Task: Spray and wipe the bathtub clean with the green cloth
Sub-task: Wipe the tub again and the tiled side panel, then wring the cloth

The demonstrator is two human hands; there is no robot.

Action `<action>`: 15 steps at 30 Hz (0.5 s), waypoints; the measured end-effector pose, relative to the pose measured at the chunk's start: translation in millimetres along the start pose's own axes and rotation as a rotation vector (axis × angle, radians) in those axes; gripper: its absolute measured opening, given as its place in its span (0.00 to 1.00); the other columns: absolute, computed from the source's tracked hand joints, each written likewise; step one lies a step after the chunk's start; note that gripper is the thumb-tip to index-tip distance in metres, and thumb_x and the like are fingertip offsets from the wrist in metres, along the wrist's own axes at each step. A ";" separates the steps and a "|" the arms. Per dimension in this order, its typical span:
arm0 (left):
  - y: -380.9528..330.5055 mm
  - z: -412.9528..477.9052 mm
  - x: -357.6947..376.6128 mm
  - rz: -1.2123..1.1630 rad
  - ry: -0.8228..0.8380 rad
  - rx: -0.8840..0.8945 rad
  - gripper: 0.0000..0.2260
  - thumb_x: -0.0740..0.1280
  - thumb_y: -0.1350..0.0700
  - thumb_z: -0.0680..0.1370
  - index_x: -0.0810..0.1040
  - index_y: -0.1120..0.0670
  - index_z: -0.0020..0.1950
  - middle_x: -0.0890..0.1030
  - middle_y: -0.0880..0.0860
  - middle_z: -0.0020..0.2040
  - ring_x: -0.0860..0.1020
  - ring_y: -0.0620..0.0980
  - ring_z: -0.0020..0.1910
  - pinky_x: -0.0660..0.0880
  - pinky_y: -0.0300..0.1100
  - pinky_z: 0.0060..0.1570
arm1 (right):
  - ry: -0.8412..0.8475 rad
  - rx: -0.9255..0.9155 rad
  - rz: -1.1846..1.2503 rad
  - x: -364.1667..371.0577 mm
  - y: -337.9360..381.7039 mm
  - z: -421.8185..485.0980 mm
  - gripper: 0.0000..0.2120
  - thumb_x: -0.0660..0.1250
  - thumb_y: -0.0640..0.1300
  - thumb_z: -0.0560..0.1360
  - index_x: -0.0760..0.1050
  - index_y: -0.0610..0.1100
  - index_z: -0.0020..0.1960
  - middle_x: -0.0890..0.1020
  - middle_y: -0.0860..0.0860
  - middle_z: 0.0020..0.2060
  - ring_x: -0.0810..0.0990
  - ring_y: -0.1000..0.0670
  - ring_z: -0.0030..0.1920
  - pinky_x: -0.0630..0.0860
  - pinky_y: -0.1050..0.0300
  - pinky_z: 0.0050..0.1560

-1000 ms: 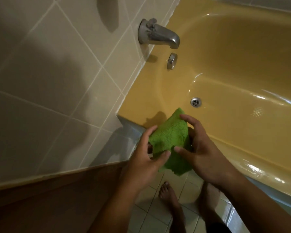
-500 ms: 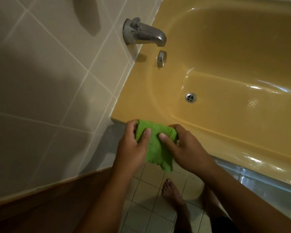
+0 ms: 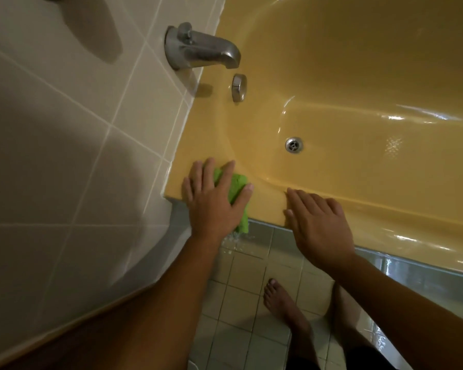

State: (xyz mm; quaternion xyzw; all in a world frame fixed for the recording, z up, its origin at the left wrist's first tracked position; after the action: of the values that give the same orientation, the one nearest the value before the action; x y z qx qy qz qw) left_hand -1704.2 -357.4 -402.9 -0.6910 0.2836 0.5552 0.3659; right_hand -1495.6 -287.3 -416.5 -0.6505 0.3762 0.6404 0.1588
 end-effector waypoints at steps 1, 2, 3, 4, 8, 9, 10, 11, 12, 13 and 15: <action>-6.6 -3.4 2.3 0.022 -0.020 -0.028 0.31 0.52 0.30 0.81 0.64 0.40 0.81 0.60 0.56 0.83 0.51 0.59 0.83 0.51 0.65 0.79 | 0.003 -0.003 -0.030 2.3 -0.1 0.5 0.26 0.50 0.54 0.86 0.67 0.43 0.78 0.78 0.45 0.70 0.77 0.42 0.65 0.70 0.44 0.63; -14.7 -6.5 4.1 0.034 -0.038 -0.038 0.31 0.53 0.31 0.81 0.64 0.42 0.81 0.60 0.57 0.83 0.52 0.60 0.83 0.52 0.64 0.79 | 0.011 0.002 -0.042 3.6 0.1 1.7 0.26 0.50 0.54 0.86 0.67 0.43 0.78 0.78 0.45 0.70 0.77 0.42 0.65 0.69 0.44 0.63; -23.2 -8.3 6.2 0.036 -0.052 -0.014 0.30 0.54 0.32 0.81 0.66 0.43 0.81 0.62 0.58 0.82 0.53 0.61 0.83 0.53 0.64 0.79 | 0.013 0.007 -0.050 4.7 -0.1 2.7 0.26 0.50 0.54 0.86 0.68 0.43 0.78 0.78 0.45 0.70 0.77 0.42 0.65 0.69 0.44 0.63; -29.3 -8.0 8.2 0.029 -0.058 0.043 0.29 0.55 0.34 0.82 0.67 0.44 0.80 0.63 0.58 0.82 0.55 0.61 0.83 0.54 0.64 0.78 | 0.014 0.014 -0.053 5.4 -0.7 3.5 0.26 0.50 0.54 0.86 0.68 0.42 0.78 0.79 0.45 0.69 0.77 0.42 0.65 0.69 0.44 0.63; 4.3 17.0 -1.6 -0.007 -0.096 0.161 0.26 0.59 0.38 0.83 0.71 0.47 0.78 0.66 0.61 0.79 0.59 0.63 0.81 0.59 0.65 0.77 | 0.032 0.017 -0.061 7.1 -1.8 3.9 0.26 0.49 0.54 0.86 0.68 0.42 0.78 0.79 0.44 0.70 0.77 0.42 0.66 0.69 0.44 0.64; 21.4 26.0 -6.7 -0.009 -0.127 0.087 0.26 0.59 0.38 0.83 0.72 0.47 0.78 0.67 0.62 0.78 0.62 0.64 0.79 0.59 0.66 0.76 | 0.035 0.023 -0.061 7.4 -2.0 4.3 0.27 0.49 0.54 0.86 0.68 0.41 0.78 0.79 0.43 0.70 0.77 0.42 0.66 0.69 0.44 0.65; 34.4 31.7 -11.5 -0.013 -0.160 -0.003 0.26 0.59 0.38 0.83 0.72 0.48 0.78 0.69 0.62 0.76 0.64 0.65 0.78 0.59 0.66 0.76 | 0.043 0.029 -0.055 7.6 -1.5 5.3 0.27 0.48 0.54 0.86 0.68 0.41 0.78 0.79 0.43 0.69 0.77 0.42 0.66 0.69 0.45 0.65; 40.0 32.7 -14.1 -0.012 -0.185 -0.085 0.27 0.59 0.38 0.83 0.72 0.50 0.78 0.71 0.62 0.75 0.66 0.64 0.77 0.59 0.66 0.77 | 0.043 0.032 -0.047 7.6 -0.7 6.3 0.26 0.49 0.54 0.86 0.69 0.42 0.77 0.79 0.43 0.69 0.77 0.42 0.66 0.69 0.45 0.65; 36.9 30.1 -13.1 -0.010 -0.199 -0.145 0.28 0.58 0.37 0.83 0.71 0.51 0.79 0.72 0.60 0.75 0.65 0.63 0.78 0.57 0.66 0.77 | 0.039 0.038 -0.036 6.6 -0.2 7.0 0.26 0.49 0.54 0.86 0.69 0.41 0.77 0.79 0.43 0.69 0.77 0.42 0.66 0.69 0.45 0.65; 26.0 23.9 -8.9 -0.003 -0.196 -0.174 0.29 0.56 0.37 0.83 0.70 0.52 0.79 0.71 0.59 0.77 0.62 0.61 0.80 0.56 0.65 0.78 | 0.027 0.041 -0.026 5.7 -0.2 7.2 0.26 0.50 0.53 0.86 0.70 0.41 0.77 0.79 0.43 0.68 0.78 0.42 0.65 0.69 0.45 0.65; -15.9 5.5 2.3 0.008 -0.162 -0.110 0.29 0.52 0.38 0.84 0.65 0.50 0.81 0.66 0.56 0.81 0.57 0.59 0.83 0.52 0.64 0.80 | 0.009 0.043 -0.007 4.6 -0.8 6.3 0.25 0.51 0.51 0.85 0.72 0.41 0.75 0.80 0.43 0.67 0.79 0.41 0.64 0.70 0.45 0.64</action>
State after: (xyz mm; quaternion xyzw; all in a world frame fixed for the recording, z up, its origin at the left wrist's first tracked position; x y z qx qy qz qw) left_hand -1694.1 -343.8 -402.8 -0.6617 0.2250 0.6255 0.3468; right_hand -1500.1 -283.8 -422.0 -0.6511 0.3882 0.6287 0.1734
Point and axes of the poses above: each hand's wrist, its own z-axis towards the middle knuckle, its own x-axis out of the palm, y = z × x, the point moved 10 cm from there along z, towards the middle knuckle
